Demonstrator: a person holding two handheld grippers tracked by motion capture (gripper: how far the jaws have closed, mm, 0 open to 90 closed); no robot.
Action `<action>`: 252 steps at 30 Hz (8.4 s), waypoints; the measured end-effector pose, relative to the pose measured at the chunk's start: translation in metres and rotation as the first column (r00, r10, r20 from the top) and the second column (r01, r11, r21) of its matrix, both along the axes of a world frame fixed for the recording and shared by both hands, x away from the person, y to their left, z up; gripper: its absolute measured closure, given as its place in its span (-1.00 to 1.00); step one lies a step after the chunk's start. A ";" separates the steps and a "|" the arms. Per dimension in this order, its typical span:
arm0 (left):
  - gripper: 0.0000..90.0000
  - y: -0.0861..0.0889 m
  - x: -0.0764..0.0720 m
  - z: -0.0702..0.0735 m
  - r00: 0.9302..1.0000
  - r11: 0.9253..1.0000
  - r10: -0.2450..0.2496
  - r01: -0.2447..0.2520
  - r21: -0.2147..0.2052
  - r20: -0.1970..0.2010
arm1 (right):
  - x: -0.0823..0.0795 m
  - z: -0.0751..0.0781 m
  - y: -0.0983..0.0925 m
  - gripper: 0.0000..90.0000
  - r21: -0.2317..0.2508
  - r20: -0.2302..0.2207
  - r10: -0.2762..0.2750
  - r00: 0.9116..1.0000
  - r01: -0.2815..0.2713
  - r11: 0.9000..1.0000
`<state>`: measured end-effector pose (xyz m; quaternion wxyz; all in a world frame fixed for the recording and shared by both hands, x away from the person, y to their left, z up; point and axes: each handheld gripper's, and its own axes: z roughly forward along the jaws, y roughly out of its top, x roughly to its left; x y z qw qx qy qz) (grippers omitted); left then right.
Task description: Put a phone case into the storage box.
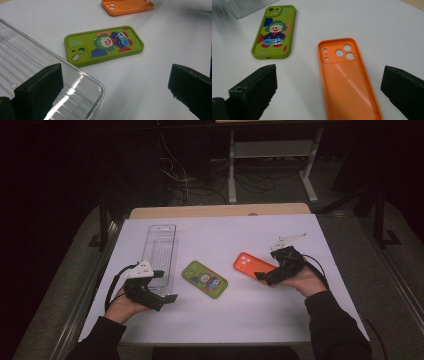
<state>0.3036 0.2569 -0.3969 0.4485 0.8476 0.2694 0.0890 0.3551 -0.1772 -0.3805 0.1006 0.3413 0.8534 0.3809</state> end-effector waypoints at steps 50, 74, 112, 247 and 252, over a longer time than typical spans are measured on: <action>-1.00 0.002 -0.001 0.000 1.000 1.000 0.004 -0.004 -0.002 0.002 | 0.055 -0.044 0.014 -0.97 -0.129 -0.070 0.075 0.995 -0.083 0.988; -1.00 0.004 -0.001 0.000 1.000 1.000 0.011 -0.011 -0.007 0.000 | 0.058 -0.065 0.020 -0.70 -0.187 -0.086 0.126 0.988 -0.140 0.972; -1.00 -0.012 0.019 0.028 0.998 0.998 -0.066 0.066 0.009 0.009 | 0.042 -0.019 0.015 -0.66 -0.150 -0.071 0.159 0.985 -0.168 0.974; -0.65 -0.136 0.032 0.016 0.882 0.848 -0.464 0.470 0.246 -0.086 | -0.011 0.021 0.082 -0.81 -0.119 0.014 0.564 0.826 -0.559 0.821; -0.65 -0.133 0.033 0.016 0.922 0.895 -0.379 0.387 0.224 -0.080 | -0.005 0.026 0.064 -0.81 -0.090 0.036 0.497 0.867 -0.492 0.866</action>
